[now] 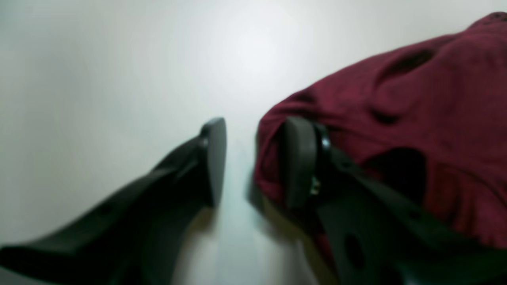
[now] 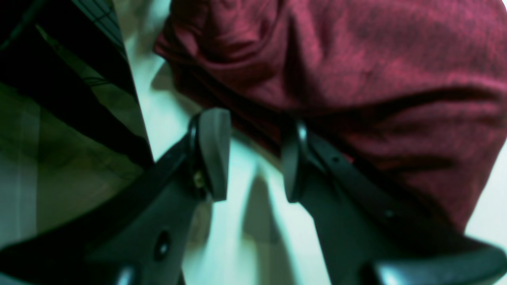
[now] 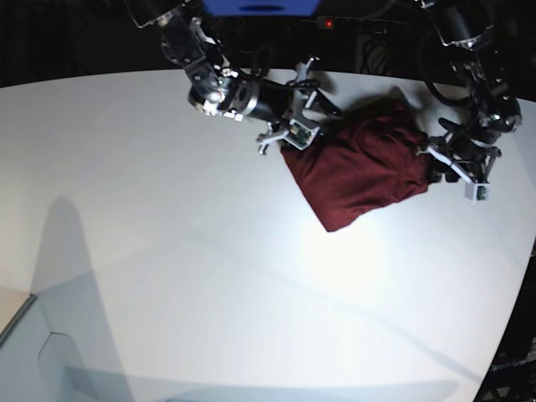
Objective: Layout the t-shirt on the table in an organized manner, then fold the t-shirt properly
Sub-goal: 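Grasp the bundle edge with the left gripper and pull it flat, then tuck and smooth the bundle edge with the left gripper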
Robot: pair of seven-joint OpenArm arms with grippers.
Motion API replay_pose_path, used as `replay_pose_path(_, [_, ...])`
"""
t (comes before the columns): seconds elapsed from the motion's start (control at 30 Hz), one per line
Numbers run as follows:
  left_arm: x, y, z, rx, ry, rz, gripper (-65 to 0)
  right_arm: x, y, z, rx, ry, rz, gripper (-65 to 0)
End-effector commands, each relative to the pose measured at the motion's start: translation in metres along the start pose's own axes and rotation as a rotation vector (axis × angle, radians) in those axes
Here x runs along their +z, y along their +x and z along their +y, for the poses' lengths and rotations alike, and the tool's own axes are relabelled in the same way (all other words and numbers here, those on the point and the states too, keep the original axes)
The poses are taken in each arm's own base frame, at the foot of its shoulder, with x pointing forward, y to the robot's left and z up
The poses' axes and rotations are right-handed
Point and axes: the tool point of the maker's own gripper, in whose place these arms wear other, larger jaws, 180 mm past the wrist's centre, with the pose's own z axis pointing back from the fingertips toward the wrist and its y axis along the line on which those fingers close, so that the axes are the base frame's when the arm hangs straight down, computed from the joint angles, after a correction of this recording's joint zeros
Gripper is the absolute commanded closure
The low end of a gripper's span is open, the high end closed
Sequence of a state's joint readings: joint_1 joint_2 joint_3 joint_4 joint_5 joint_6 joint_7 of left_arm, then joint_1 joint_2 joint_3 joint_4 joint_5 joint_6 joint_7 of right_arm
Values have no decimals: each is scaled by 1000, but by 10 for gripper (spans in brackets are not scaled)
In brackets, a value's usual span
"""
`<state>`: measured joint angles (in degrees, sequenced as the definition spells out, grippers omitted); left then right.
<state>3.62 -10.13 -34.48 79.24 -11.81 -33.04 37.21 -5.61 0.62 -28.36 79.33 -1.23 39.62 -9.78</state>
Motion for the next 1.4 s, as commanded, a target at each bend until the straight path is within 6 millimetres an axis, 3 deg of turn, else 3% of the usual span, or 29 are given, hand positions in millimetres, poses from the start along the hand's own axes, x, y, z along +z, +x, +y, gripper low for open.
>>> replay_pose_path(0.0, [3, 23, -1, -13, -3, -68, -235, -1, 19, 2, 4, 9, -64, -194])
replay_pose_path(0.23, [26, 65, -7, -95, 17, -178, -235, 0, 18, 1, 8, 8, -62, -194])
replay_pose_path(0.47, [55, 83, -20, -193, 48, -176, -235, 0, 21, -5, 15, -1, -67, -194])
replay_pose_path(0.57, [63, 67, -38, -174, 24, -123, -236, 9, 22, -26, 12, -54, -70, -194])
replay_pose_path(0.73, [67, 20, -66, -90, -36, -29, -236, 28, 30, -71, -2, -169, -96, -194])
replay_pose_path(0.87, [75, -11, -73, -56, -45, 32, -236, 45, 30, -98, -14, -245, -105, -202])
replay_pose_path(1.2, [89, -49, -76, -40, -45, 120, -237, 53, 34, -103, -1, -265, -116, -249])
replay_pose_path(1.37, [91, -57, -78, -27, -47, 137, -237, 52, 34, -102, -2, -262, -114, -249])
